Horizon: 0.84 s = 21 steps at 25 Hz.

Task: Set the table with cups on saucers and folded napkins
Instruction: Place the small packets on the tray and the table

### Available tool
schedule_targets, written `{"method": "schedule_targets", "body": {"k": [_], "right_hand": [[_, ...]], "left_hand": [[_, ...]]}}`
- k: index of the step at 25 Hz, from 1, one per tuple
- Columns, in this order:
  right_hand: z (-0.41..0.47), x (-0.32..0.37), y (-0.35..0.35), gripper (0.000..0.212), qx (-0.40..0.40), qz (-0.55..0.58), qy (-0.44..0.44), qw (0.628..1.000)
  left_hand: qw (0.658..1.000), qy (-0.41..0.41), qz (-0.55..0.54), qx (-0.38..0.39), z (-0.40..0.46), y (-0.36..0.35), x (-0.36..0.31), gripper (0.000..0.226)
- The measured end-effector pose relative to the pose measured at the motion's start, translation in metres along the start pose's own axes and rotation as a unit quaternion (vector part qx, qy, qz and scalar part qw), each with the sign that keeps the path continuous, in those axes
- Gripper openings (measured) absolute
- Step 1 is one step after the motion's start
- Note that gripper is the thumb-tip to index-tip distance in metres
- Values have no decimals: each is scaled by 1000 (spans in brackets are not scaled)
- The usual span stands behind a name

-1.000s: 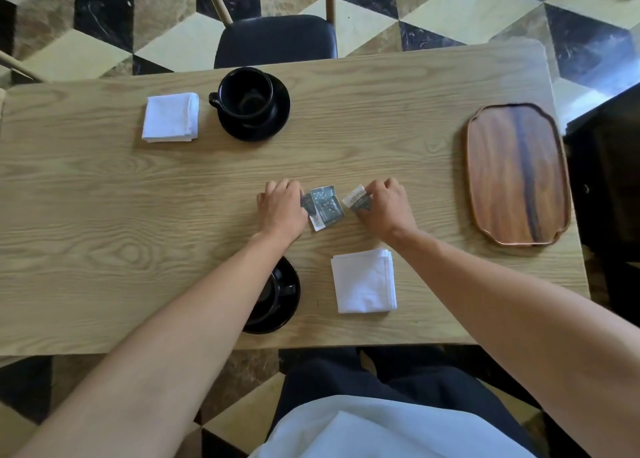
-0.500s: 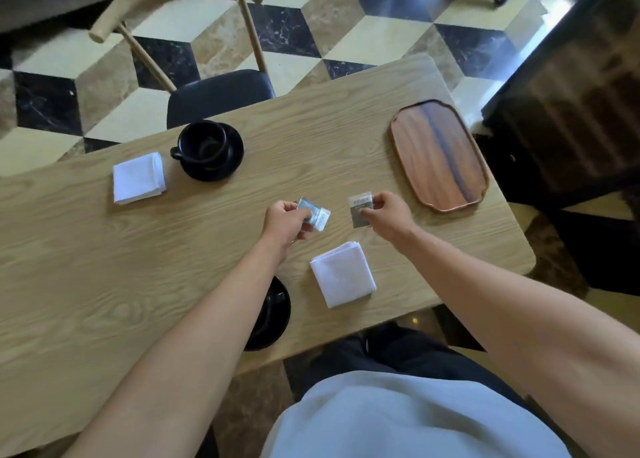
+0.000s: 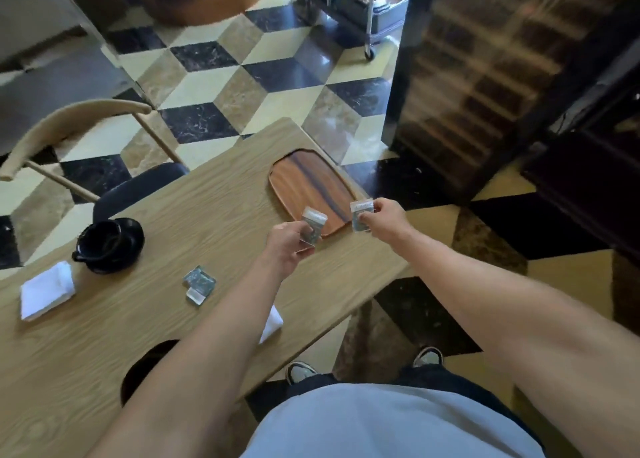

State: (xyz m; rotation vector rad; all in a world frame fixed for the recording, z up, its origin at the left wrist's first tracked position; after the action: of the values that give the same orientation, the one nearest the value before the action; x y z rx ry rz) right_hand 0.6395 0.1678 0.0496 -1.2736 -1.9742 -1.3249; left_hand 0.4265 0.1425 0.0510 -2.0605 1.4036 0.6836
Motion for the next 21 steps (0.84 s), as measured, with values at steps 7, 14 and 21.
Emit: {"method": "schedule_targets", "body": {"k": [7, 14, 21], "right_hand": [[29, -58, 153, 21, -24, -1, -6, 1000], [101, -82, 248, 8, -27, 4, -9, 1000], [210, -68, 268, 28, 0, -36, -41, 999]], "left_hand": [[999, -16, -51, -12, -2, -182, 35, 36], [998, -1, -61, -6, 21, -293, 27, 25], [994, -2, -111, -17, 111, -333, -16, 17]]}}
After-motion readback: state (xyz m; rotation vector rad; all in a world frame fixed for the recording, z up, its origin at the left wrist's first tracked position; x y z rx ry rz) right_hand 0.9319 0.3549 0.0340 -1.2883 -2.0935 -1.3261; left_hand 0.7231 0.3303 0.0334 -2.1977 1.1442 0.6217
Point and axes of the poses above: each hand's wrist, its own z-axis towards the middle knuckle, its own y-axis out of the back of the hand, x = y × z, the point moved 2 cm from there along z, towards the middle knuckle, and after that the axes turned 5 degrees about -z, right-handed, at the moved point
